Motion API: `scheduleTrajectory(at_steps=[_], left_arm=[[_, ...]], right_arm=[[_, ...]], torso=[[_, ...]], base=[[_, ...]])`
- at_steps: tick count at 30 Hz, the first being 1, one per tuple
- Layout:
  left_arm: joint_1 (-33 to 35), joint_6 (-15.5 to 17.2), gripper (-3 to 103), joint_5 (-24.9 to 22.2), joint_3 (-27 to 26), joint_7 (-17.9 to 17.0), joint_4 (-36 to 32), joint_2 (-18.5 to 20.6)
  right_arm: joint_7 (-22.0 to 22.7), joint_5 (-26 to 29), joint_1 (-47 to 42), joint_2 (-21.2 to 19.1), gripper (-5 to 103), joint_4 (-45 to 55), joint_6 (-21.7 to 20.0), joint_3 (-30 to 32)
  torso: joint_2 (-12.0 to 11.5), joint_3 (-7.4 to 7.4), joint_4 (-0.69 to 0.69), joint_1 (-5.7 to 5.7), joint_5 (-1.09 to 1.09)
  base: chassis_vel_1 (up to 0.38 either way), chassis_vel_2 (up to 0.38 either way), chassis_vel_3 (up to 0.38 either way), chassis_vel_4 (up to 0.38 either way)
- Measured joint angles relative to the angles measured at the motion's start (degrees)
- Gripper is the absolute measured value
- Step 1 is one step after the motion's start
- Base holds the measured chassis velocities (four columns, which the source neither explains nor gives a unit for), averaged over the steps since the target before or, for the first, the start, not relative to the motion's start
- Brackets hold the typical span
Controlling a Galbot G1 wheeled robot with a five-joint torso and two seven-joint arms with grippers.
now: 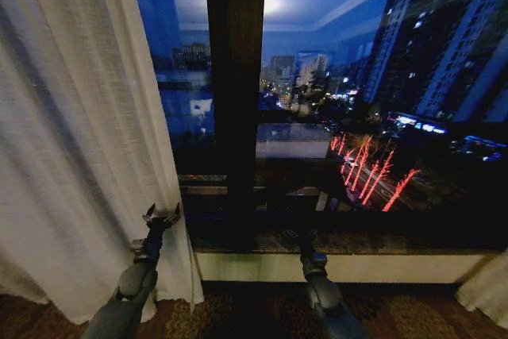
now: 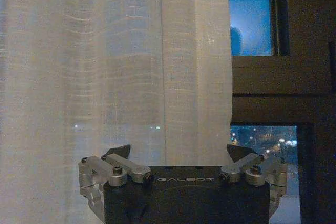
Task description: Open the curtains by pulling them apart, changing their state from closed to fully open.
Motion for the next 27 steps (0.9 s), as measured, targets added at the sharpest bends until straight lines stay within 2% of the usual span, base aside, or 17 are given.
scheduleTrajectory(at_steps=[8, 17, 18, 21, 25, 27], left_arm=[[-7.3, 0.0, 100, 0.0, 3.3, 0.0, 7.1, 0.2], [-12.5, -0.1, 100, -0.2, 6.3, 0.9, 12.9, -0.5], [-12.9, -0.3, 103, -0.2, 6.4, 1.1, 13.4, -0.6], [-13.6, -0.7, 100, -0.1, 6.4, 1.8, 14.3, -0.8], [-14.0, -2.5, 80, 0.1, 5.8, 3.3, 16.0, -0.8], [-14.0, -2.6, 80, 0.1, 5.7, 3.4, 16.0, -0.8]], right_arm=[[0.0, 0.0, 0.0, 0.0, 100, 0.0, 0.0, 0.0], [0.0, 0.0, 0.0, 0.0, 100, 0.0, 0.0, 0.0], [0.0, 0.0, 0.0, 0.0, 100, 0.0, 0.0, 0.0], [0.0, 0.0, 0.0, 0.0, 100, 0.0, 0.0, 0.0], [0.0, 0.0, 0.0, 0.0, 100, 0.0, 0.0, 0.0], [0.0, 0.0, 0.0, 0.0, 100, 0.0, 0.0, 0.0]], torso=[[0.0, 0.00, 0.00, 0.01, 0.00], [0.0, 0.01, 0.00, 0.01, -0.01], [0.0, 0.00, 0.00, 0.01, -0.01], [0.0, 0.00, 0.00, 0.01, 0.00], [0.0, 0.00, 0.01, 0.01, -0.01], [0.0, 0.00, 0.00, 0.01, -0.01]], base=[[0.000, 0.000, 0.000, 0.000], [0.000, 0.000, 0.000, 0.000], [0.000, 0.000, 0.000, 0.000], [0.000, 0.000, 0.000, 0.000], [0.000, 0.000, 0.000, 0.000], [0.000, 0.000, 0.000, 0.000]])
